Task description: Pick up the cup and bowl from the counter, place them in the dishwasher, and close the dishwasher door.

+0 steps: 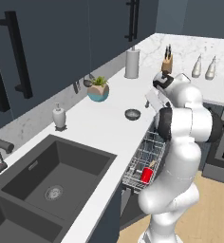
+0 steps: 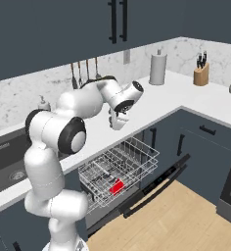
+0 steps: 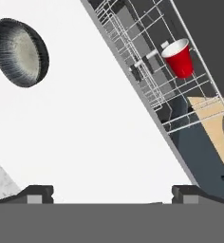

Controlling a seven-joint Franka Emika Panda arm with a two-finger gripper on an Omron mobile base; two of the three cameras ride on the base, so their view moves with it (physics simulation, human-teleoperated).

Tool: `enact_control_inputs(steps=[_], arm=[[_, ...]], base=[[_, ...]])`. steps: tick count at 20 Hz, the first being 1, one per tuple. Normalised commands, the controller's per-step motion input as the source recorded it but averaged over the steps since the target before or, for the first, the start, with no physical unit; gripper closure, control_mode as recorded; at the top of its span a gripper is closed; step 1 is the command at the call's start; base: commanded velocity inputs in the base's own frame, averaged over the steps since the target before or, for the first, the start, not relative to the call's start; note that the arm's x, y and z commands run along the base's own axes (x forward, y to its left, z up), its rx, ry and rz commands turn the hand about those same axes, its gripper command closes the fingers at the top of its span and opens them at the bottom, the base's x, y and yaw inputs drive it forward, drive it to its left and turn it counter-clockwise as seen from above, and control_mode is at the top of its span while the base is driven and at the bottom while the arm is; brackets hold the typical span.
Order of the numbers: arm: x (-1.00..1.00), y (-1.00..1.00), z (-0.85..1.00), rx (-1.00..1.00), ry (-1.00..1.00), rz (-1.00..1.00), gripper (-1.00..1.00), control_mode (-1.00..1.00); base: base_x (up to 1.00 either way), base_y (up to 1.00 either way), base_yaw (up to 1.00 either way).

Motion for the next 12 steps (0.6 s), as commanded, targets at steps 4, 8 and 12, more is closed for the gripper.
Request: enact_control_inputs(steps=[4, 8, 12], arm=[[0.70, 0.00, -0.66, -0.12, 0.09, 0.03, -1.00, -1.00], [0.75, 0.00, -0.54, -0.07, 0.07, 0.02, -1.00, -1.00], [0.80, 0.00, -0.36, 0.00, 0.02, 0.03, -1.00, -1.00]], base=[[0.00, 0.00, 0.00], [0.00, 0.00, 0.00], [0.00, 0.00, 0.00]])
